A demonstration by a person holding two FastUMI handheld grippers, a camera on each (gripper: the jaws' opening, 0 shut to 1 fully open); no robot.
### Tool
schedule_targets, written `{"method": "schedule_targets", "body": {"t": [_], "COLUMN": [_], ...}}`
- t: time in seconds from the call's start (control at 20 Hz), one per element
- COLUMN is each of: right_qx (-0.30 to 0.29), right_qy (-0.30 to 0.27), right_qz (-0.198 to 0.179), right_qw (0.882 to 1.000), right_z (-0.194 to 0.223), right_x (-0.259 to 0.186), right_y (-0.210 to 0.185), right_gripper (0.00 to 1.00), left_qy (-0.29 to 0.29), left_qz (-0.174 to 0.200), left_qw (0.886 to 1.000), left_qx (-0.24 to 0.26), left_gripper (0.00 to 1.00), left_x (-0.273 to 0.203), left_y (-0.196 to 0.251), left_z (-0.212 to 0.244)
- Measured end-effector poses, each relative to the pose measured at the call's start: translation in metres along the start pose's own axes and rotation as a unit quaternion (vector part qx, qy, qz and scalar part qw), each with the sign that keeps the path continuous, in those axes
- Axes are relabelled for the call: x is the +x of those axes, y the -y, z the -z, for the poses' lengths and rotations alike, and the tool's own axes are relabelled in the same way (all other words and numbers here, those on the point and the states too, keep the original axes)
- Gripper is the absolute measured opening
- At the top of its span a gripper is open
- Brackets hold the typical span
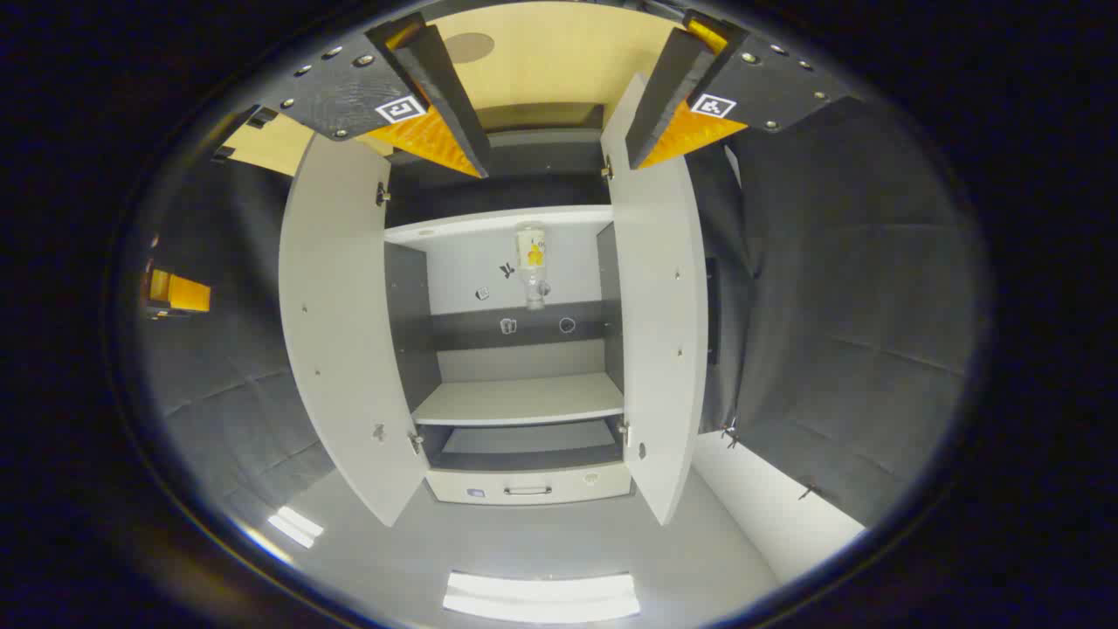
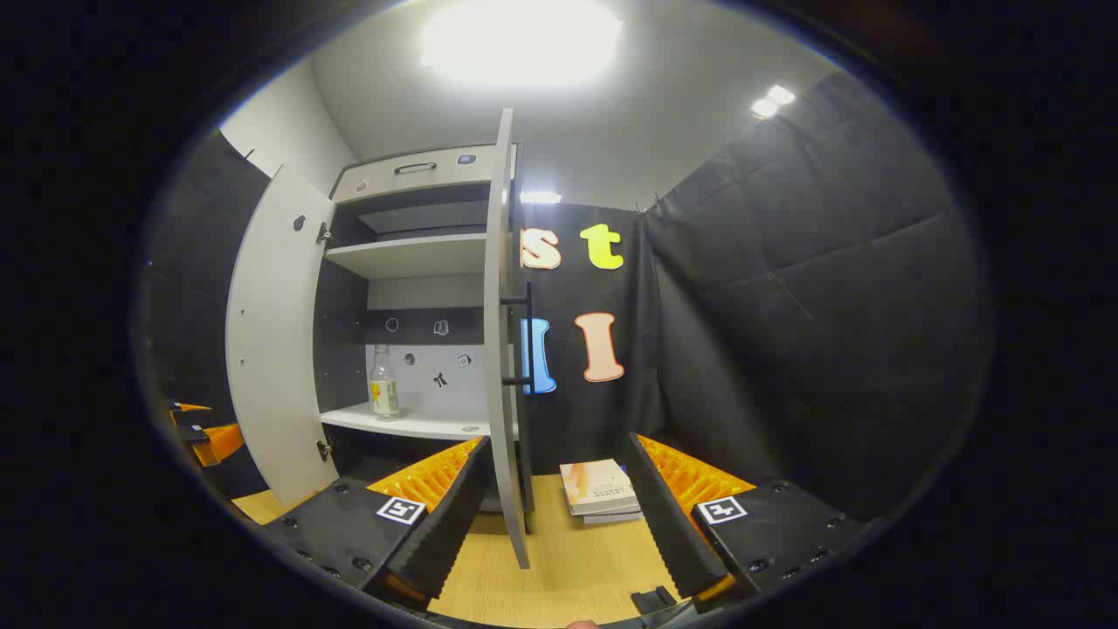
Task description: Grasp the bottle in the cabinet with the left hand and place it on the coaster, then close the right door with the right hand and the left door with the left hand.
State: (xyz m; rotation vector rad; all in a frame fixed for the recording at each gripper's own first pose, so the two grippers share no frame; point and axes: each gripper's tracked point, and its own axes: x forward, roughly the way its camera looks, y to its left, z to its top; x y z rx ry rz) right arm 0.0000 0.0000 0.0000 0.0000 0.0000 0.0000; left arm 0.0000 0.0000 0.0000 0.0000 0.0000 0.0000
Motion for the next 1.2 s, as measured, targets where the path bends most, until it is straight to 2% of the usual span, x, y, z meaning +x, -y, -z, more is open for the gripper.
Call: {"method": "schedule_targets", "body": {"t": [0.35, 0.8, 1.2], "right_qx": [-0.009, -0.012, -0.015], "right_qy": [0.006, -0.005, -0.008], "right_qz": [0.002, -0.007, -0.010], "right_qw": [1.000, 1.000, 1.000], "right_z": [-0.009, -0.001, 0.005], "right_x": [0.002, 0.002, 0.006], "right_y": [-0.004, -0.008, 0.006], "right_gripper": [0.97, 0.97, 0.97], "left_qy": [-0.001, -0.007, -0.012], "left_qz": [-0.017, -0.026, -0.018], "left_qw": [1.000, 1.000, 1.000], "left_qx": [0.003, -0.004, -0.005], "left_gripper": [0.93, 0.94, 0.94], "left_x": [-0.003, -0.003, -0.005], "left_y": [-0.025, -0.027, -0.024], "left_z": [-0.002, 0.003, -0.003]}}
